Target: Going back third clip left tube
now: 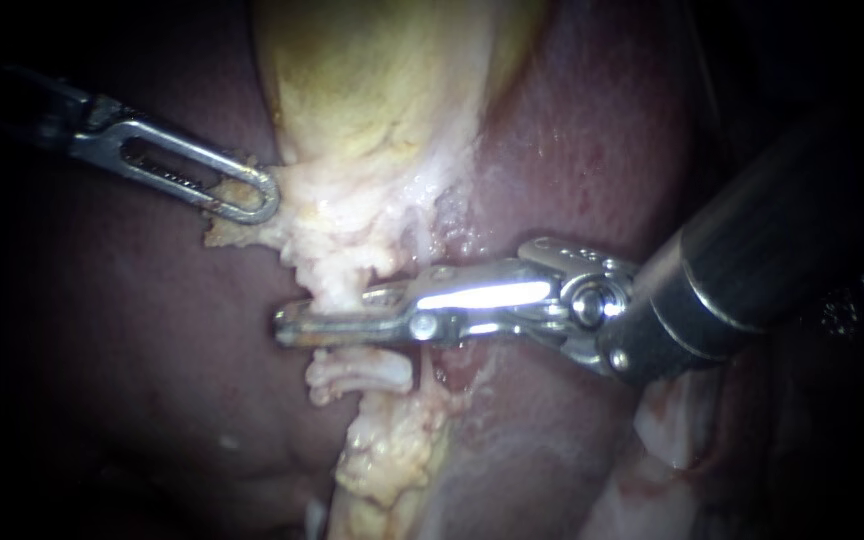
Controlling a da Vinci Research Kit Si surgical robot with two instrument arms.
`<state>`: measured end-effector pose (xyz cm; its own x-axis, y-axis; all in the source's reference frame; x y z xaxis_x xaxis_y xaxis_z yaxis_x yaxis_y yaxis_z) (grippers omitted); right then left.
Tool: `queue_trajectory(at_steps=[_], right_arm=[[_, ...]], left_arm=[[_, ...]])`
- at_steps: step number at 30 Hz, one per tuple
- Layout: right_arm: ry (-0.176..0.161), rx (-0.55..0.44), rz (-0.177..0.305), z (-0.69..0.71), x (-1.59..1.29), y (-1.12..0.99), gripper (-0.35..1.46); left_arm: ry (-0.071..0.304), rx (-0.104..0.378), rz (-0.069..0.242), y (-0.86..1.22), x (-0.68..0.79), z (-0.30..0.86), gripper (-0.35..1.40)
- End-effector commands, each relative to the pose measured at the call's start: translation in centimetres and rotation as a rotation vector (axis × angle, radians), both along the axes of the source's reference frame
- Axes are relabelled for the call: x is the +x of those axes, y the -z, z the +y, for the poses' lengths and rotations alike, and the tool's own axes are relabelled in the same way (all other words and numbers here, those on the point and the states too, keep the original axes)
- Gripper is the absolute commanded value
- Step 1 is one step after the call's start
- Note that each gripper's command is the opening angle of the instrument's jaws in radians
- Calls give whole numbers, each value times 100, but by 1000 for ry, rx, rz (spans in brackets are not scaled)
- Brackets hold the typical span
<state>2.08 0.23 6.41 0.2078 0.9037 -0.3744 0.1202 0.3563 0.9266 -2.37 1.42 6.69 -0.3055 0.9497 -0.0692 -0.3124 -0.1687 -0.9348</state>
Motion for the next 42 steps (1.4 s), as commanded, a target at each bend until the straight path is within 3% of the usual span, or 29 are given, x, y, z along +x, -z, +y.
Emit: queue_trajectory(at_steps=[1,5,8,11,18,22,30,36,39,42], right_arm=[[0,0,0,0,0,0,-35],[12,3,12,1,-1,-2,-31],[5,8,32,2,0,-5,16],[-4,10,40,3,4,-6,41],[-14,8,53,-2,10,-12,48],[-16,0,49,-7,15,-27,49],[-20,-139,69,-12,25,-67,49],[-55,-283,66,-4,21,-87,50],[-80,-322,54,-1,17,-92,50],[-83,-339,53,1,12,-96,50]], left_arm=[[0,0,0,0,0,0,-35],[0,-1,0,0,0,0,-35],[1,-1,0,0,0,0,-35],[1,-1,0,0,0,0,-35],[1,-1,1,0,0,-1,-35],[1,-1,1,0,0,-1,-35],[1,-1,1,0,-1,-1,-35],[1,-1,1,1,-1,-2,-35],[1,-1,1,1,-1,-2,-35],[1,-1,1,1,-1,-2,-35]])
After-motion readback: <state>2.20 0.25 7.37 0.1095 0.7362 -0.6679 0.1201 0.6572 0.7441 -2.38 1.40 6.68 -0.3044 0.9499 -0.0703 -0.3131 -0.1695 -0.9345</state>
